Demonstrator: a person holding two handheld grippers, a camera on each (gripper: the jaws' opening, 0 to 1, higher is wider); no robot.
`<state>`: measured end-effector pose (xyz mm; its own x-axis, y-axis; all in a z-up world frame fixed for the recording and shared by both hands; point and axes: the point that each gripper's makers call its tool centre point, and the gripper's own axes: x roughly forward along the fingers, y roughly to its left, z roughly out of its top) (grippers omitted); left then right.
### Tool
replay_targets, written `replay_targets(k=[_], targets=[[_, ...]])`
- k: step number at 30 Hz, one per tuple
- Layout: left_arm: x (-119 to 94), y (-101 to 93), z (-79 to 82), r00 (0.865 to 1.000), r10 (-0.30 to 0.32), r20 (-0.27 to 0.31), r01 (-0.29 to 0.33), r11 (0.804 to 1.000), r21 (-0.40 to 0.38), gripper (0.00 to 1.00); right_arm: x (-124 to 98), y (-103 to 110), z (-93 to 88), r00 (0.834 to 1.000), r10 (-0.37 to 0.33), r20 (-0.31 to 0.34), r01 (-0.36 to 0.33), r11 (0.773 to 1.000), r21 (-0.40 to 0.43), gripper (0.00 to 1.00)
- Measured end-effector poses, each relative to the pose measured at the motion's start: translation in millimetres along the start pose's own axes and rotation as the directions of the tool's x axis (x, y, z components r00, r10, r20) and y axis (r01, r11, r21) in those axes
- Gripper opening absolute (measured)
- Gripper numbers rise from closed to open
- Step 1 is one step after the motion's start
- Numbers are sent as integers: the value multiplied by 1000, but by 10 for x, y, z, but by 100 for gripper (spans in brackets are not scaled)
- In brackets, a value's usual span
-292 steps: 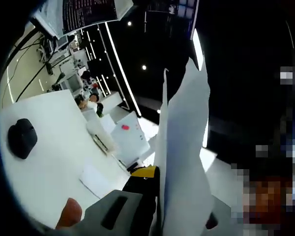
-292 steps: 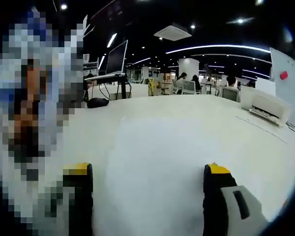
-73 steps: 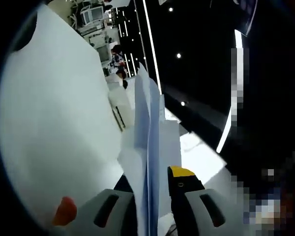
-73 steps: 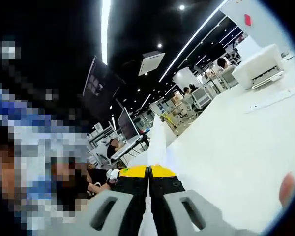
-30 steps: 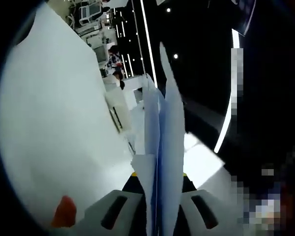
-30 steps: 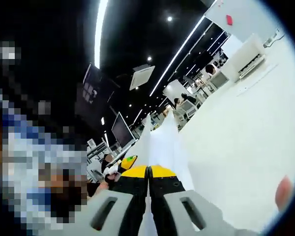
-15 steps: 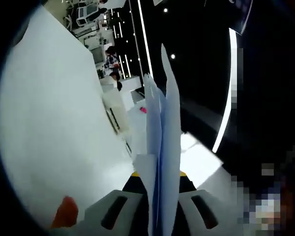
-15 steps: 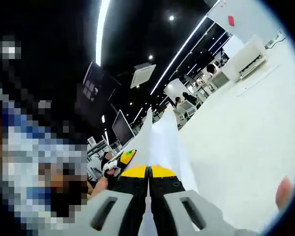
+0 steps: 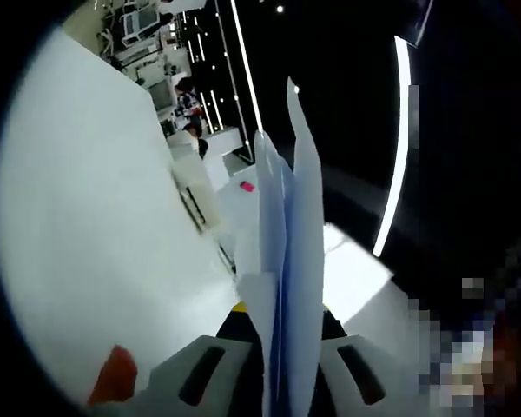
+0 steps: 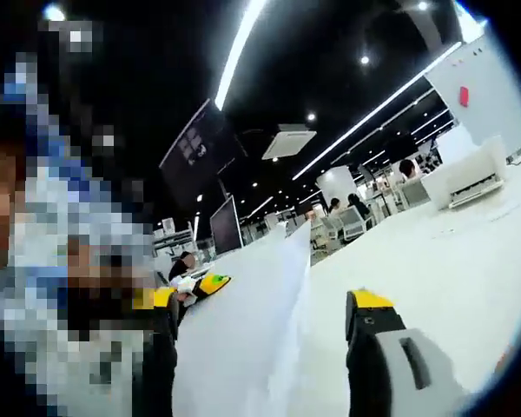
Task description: Organize the stack of printing papers by aligning and flattening the scattered papers on the table
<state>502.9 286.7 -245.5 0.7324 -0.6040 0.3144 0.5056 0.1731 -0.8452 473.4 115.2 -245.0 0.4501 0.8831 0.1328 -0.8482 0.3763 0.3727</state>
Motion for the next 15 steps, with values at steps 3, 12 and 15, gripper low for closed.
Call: replay_targets(k=[3,12,15], targets=[[3,-72,-36,1000,-15,-15,15,1000,7,6,7,-29,-37,999,27,-21,-26,999,33,87],[-12,-427,-160,989,-109,-96,117,991,72,6,55,106,152,983,165,77,-147,968,-202,90],[-26,-504,-153,986,-126,-106,135,987,88,6,48,150,235,977,188,99,-150,940,-306,84]])
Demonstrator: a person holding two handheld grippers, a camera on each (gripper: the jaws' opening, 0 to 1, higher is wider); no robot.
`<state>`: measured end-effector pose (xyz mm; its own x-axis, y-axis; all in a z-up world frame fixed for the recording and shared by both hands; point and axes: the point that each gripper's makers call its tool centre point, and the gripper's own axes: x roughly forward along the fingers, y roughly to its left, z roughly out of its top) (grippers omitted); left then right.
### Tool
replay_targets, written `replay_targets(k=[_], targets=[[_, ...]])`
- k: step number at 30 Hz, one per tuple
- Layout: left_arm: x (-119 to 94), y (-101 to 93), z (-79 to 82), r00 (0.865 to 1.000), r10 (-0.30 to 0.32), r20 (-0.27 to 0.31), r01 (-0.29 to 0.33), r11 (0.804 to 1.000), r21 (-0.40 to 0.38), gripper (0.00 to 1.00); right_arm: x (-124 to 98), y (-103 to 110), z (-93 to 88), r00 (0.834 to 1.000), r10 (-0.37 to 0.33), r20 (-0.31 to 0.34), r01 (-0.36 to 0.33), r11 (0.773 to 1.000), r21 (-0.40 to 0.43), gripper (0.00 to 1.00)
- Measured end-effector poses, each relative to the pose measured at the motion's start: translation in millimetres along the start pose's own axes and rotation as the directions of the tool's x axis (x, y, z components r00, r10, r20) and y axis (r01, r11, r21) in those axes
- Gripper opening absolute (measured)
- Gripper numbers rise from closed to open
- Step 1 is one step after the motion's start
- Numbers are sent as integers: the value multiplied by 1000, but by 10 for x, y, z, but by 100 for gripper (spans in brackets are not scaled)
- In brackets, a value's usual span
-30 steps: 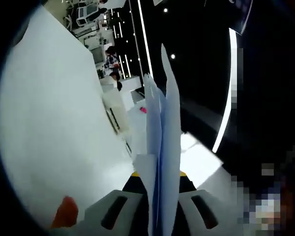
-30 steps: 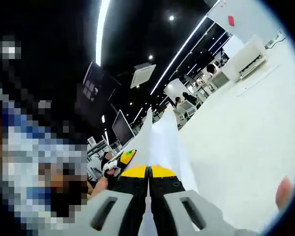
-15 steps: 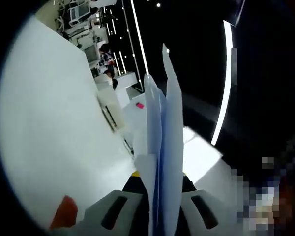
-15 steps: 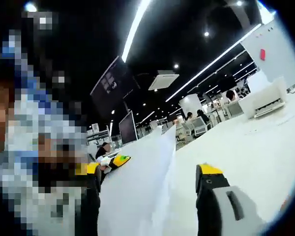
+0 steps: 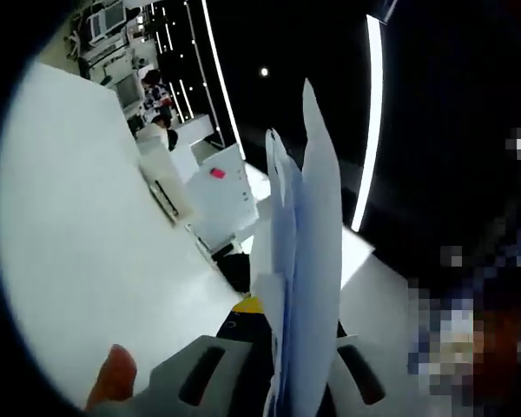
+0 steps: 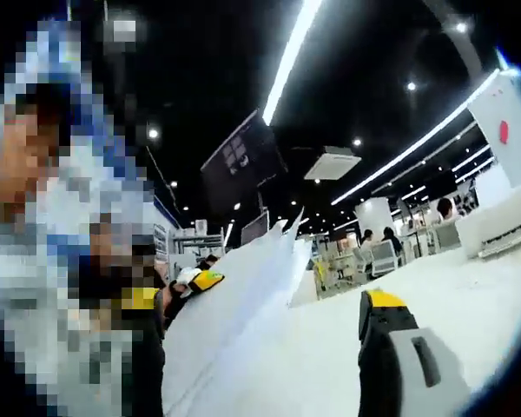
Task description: Organize the stack of printing papers by aligning and flattening the scattered papers on the table
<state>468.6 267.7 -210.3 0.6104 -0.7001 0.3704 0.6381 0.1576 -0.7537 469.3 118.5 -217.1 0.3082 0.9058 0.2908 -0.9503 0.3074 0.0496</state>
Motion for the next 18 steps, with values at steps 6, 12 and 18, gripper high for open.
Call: replay_targets(k=[6,12,18], targets=[[5,-147,-12,999,-53,-4,53,998,18,6,-33,-37,332,966,25,258,-65,987,146,82],[-2,-165,18,999,-54,-4,54,998,23,6,-50,-166,331,968,-28,251,34,999,-19,75],[3,-197,-12,998,-64,-20,64,998,25,6,6,-235,-150,999,-22,23,21,998,58,73]])
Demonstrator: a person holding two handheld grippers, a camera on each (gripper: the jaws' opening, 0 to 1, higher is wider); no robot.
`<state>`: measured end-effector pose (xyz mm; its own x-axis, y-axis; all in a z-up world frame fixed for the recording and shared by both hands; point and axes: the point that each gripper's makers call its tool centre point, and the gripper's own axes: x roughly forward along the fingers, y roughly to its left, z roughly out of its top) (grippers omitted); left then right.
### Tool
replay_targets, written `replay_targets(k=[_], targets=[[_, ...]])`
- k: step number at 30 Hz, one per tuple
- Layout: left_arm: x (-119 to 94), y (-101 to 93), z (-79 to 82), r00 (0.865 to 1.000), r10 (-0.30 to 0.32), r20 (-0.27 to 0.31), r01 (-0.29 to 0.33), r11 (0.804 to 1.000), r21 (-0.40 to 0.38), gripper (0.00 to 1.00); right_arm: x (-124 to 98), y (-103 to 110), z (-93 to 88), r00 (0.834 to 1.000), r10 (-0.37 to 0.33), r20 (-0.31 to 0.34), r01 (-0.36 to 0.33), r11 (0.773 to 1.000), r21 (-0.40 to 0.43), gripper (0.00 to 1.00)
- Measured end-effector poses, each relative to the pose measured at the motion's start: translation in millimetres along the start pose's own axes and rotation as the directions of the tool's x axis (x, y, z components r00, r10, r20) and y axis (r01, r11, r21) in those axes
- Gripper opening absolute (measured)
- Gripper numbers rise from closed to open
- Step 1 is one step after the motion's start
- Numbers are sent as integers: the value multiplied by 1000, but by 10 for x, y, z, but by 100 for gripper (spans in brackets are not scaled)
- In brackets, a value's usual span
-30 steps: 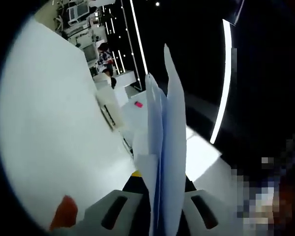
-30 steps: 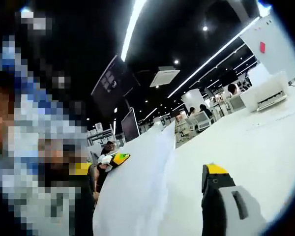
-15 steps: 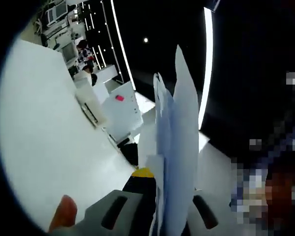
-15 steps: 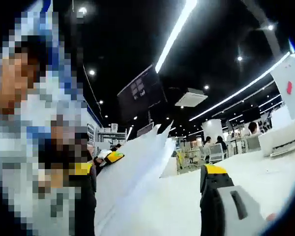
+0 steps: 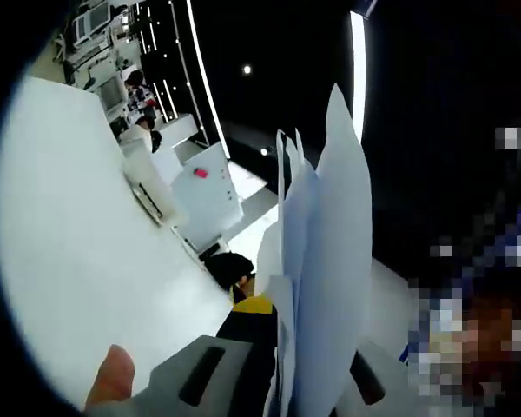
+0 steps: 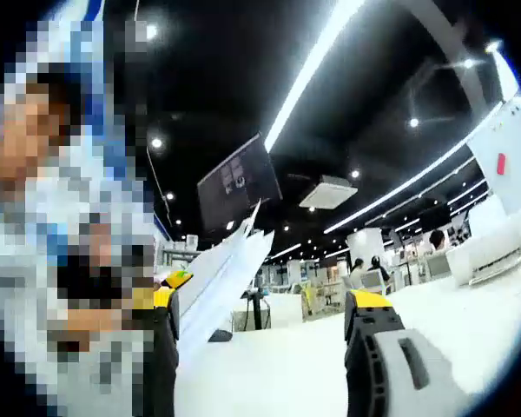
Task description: Organize the stack of printing papers by aligning and flattening the scattered papers on the table
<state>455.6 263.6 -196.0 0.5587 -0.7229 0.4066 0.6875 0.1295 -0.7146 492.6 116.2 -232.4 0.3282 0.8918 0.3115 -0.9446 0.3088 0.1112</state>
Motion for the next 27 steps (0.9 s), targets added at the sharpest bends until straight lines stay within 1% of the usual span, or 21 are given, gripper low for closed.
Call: replay_targets(k=[1,2,3,4,5,6,8,9,10,11,12,14,15,17,18,19,20,21,22,25,27], targets=[[1,-2,-16,1000,3,-5,-3,1000,4,6,-1,39,-84,998,31,-46,-28,998,51,72],[2,-1,-24,1000,5,-10,-5,1000,8,6,-3,58,-151,995,40,-86,-31,994,102,73],[4,2,-34,1000,7,-18,-7,1000,8,6,4,85,-172,993,60,-97,-47,990,132,74],[7,1,-40,1000,7,-22,-7,1000,11,6,8,168,-162,990,109,-92,-89,977,196,76],[10,4,-37,1000,7,-25,-7,1000,14,6,4,261,-186,981,160,-111,-124,954,275,76],[19,1,-40,1000,6,-29,-6,1000,16,6,5,330,-206,974,187,-130,-138,939,316,77],[36,-7,-46,999,4,-37,-3,1000,21,6,6,467,-246,956,242,-164,-160,904,397,84],[50,-9,-41,999,1,-43,0,1000,24,6,22,519,-297,946,260,-194,-167,902,398,87],[69,-10,-47,999,-2,-51,3,1000,26,6,40,574,-309,942,274,-195,-180,900,396,88],[99,-31,-86,998,-8,-64,10,999,33,6,94,653,-344,936,294,-195,-196,893,405,88],[125,-45,-113,997,-12,-75,15,999,34,6,97,713,-406,920,319,-228,-204,885,418,88],[171,-75,-153,996,-22,-91,25,999,40,6,168,772,-431,917,325,-230,-209,885,417,86],[186,-87,-165,995,-25,-100,29,999,41,6,186,803,-429,914,336,-228,-221,884,413,82],[199,-122,-190,994,-30,-109,35,998,48,6,198,822,-422,912,337,-233,-227,889,398,65],[206,-138,-204,993,-31,-117,37,998,52,6,201,817,-409,913,334,-235,-230,896,380,52],[206,-149,-210,992,-31,-124,38,998,57,6,200,804,-387,915,331,-230,-230,897,377,32],[207,-152,-215,991,-26,-128,36,997,70,6,199,785,-361,916,329,-228,-230,898,374,20],[204,-131,-198,992,-16,-127,26,997,79,6,195,801,-343,915,338,-220,-242,897,370,16],[203,-123,-192,992,-15,-129,25,996,80,6,204,785,-320,919,333,-210,-243,900,361,17],[205,-135,-219,991,-15,-135,27,996,84,6,208,799,-283,919,346,-191,-259,892,371,13],[210,-133,-235,990,-11,-137,23,996,91,6,202,826,-260,917,358,-177,-270,882,386,7]])
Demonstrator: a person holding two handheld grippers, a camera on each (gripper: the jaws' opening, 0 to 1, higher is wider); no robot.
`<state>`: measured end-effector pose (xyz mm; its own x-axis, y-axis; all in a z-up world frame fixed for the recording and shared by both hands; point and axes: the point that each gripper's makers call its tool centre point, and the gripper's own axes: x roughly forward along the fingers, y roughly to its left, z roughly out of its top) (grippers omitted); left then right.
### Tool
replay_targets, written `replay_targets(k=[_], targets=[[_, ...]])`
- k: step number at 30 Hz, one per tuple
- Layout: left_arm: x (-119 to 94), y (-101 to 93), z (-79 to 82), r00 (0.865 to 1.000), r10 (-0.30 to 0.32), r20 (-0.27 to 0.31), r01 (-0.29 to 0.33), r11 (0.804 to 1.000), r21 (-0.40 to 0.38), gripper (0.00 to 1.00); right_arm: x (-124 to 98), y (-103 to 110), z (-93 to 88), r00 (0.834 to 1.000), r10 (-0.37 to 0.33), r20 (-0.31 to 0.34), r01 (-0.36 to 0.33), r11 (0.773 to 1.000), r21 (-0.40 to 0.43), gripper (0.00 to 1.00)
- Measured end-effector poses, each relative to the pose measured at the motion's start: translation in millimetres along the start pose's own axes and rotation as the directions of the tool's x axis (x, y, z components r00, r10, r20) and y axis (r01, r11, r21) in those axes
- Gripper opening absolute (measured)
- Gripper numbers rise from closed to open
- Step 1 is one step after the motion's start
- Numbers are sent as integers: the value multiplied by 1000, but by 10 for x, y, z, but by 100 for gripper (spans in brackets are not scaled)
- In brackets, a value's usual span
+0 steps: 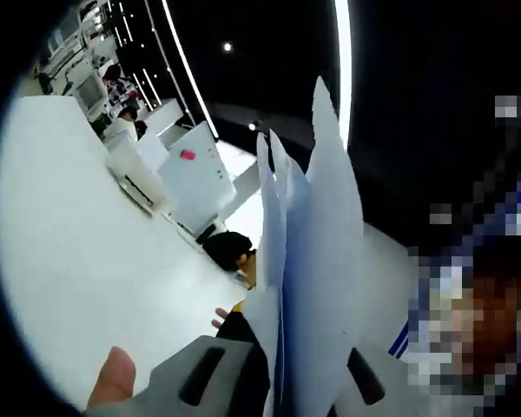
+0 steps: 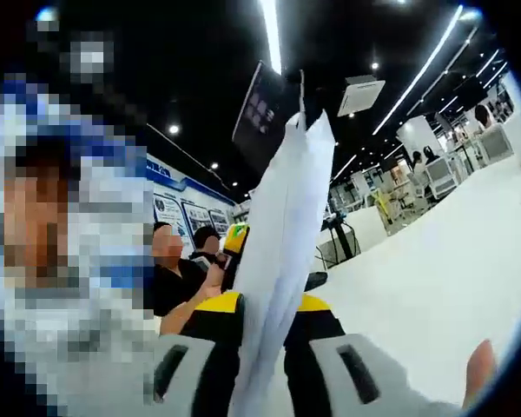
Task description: Organize the stack of printing papers by aligning and flattening the scattered papers on the table
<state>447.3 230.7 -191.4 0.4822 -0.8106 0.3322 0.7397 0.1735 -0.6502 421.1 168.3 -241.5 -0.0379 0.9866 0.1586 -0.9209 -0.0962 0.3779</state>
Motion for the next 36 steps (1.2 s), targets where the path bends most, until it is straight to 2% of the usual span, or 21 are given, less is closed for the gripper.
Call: replay_targets(k=[2,5,8,10,12,13,15,19,21,22,24,26,27,29,30,31,34,36], targets=[[3,14,8,1000,-2,-4,2,1000,-2,6,17,27,-7,1000,9,7,-9,1000,-5,12],[41,-1,-20,1000,-8,-13,8,1000,-4,6,60,6,-94,1000,-1,-29,1,1000,8,29],[101,-13,8,1000,-16,-21,16,1000,-1,6,88,-9,-141,999,-6,-49,7,1000,7,23],[139,-31,37,1000,-14,-23,15,1000,5,6,88,-14,-123,999,-7,-52,8,1000,10,10],[228,-91,145,1000,-12,-25,13,999,40,6,61,73,57,999,6,-37,-6,1000,8,0],[269,-139,195,999,-24,-25,25,999,48,6,56,129,147,999,15,-29,-15,1000,-11,0],[365,-293,282,998,-63,-30,65,995,73,6,43,178,350,1000,-8,-22,6,994,-107,0],[556,-500,456,996,-74,-46,81,982,172,6,7,245,633,999,-36,-5,34,982,-184,0],[618,-570,484,995,-83,-55,92,974,205,6,2,305,680,999,-46,2,45,980,-191,0],[639,-562,523,996,-75,-55,85,973,216,6,0,311,690,999,-45,4,45,980,-193,0],[709,-559,583,996,-57,-64,74,949,308,6,-22,252,776,997,-75,19,77,970,-229,0],[755,-596,597,995,-61,-77,82,950,302,6,-42,221,826,997,-71,31,76,970,-233,0],[771,-607,592,994,-63,-93,89,945,314,6,-56,186,847,996,-78,37,85,967,-239,0],[788,-534,589,992,-31,-121,75,924,375,6,-110,93,890,994,-96,51,106,965,-241,0],[788,-520,567,991,-22,-129,70,922,381,7,-129,66,893,994,-101,51,110,967,-231,0],[770,-437,538,987,15,-162,50,920,389,9,-158,41,902,993,-103,57,113,967,-230,0],[732,-322,503,983,63,-174,20,897,441,25,-225,7,939,991,-111,80,127,966,-227,0],[677,-295,432,980,70,-187,24,889,458,24,-274,13,959,988,-113,103,134,963,-234,0]])
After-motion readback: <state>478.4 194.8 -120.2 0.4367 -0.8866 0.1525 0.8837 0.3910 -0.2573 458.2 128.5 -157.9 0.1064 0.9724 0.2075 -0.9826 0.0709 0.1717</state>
